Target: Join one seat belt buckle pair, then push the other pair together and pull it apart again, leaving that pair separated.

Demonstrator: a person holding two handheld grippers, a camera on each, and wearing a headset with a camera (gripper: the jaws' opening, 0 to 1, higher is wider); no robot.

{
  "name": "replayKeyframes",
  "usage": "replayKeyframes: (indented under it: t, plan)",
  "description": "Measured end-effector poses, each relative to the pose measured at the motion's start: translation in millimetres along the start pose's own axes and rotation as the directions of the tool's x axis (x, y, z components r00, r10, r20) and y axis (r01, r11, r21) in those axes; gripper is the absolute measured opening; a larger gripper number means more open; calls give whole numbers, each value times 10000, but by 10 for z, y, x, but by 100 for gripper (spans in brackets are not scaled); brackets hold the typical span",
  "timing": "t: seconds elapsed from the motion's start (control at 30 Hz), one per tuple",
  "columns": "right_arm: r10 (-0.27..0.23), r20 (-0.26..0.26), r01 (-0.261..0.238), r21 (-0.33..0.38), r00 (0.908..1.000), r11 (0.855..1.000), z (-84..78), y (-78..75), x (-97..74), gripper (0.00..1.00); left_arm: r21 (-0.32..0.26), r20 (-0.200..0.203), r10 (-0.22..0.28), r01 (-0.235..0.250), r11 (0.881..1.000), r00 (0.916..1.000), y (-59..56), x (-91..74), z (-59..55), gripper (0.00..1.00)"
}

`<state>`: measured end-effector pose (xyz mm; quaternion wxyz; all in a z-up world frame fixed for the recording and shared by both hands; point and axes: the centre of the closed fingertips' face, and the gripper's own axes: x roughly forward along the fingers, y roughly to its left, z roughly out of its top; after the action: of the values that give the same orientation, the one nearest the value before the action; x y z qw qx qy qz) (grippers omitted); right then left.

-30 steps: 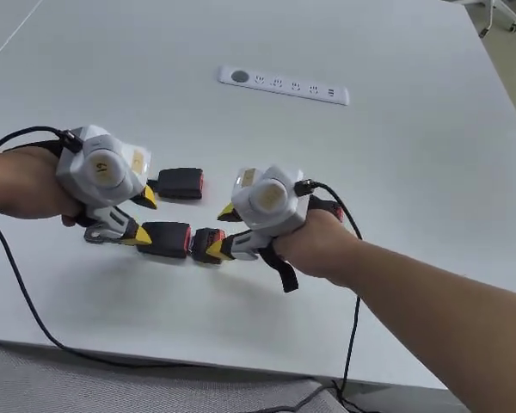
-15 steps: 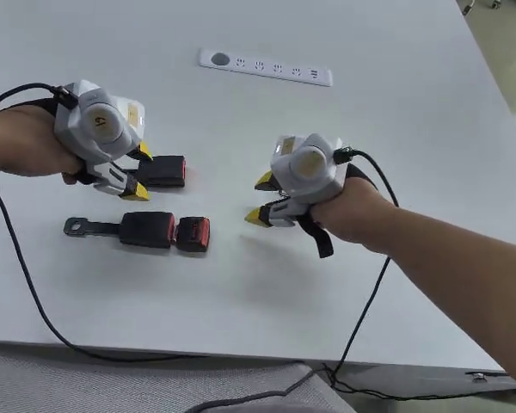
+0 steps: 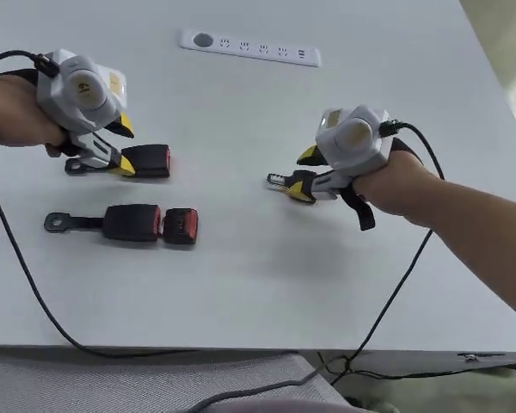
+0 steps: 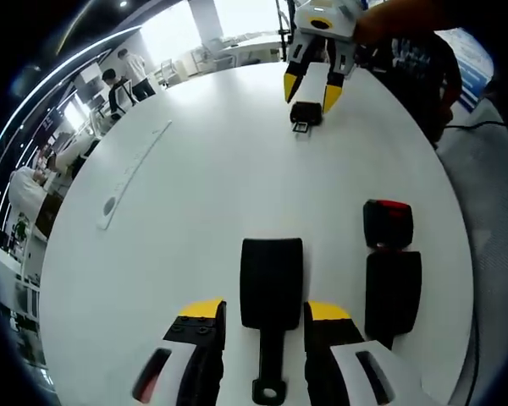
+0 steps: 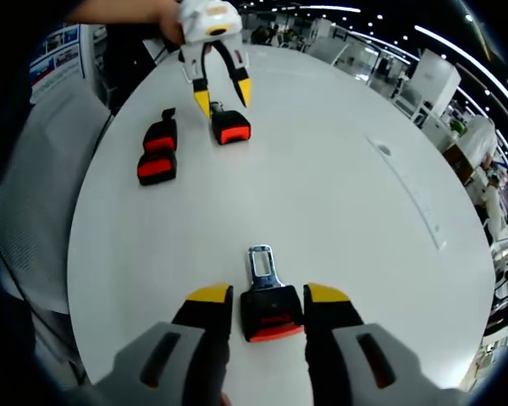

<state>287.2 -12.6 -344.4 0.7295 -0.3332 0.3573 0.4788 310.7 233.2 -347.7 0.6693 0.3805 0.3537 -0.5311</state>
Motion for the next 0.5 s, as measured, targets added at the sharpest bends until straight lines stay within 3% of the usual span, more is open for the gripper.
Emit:
replayKeyframes:
  t: [0.23, 0.5]
  plan:
    - [268, -497, -269, -18, 9984, 9996, -239, -19, 30, 35, 216, -277, -126, 132, 9997, 9995, 43, 107, -83, 39]
    - [601, -567, -613, -211, 9966, 9979, -269, -17, 85, 35, 594, -355, -585, 605, 9964, 9977, -47, 144, -67, 33]
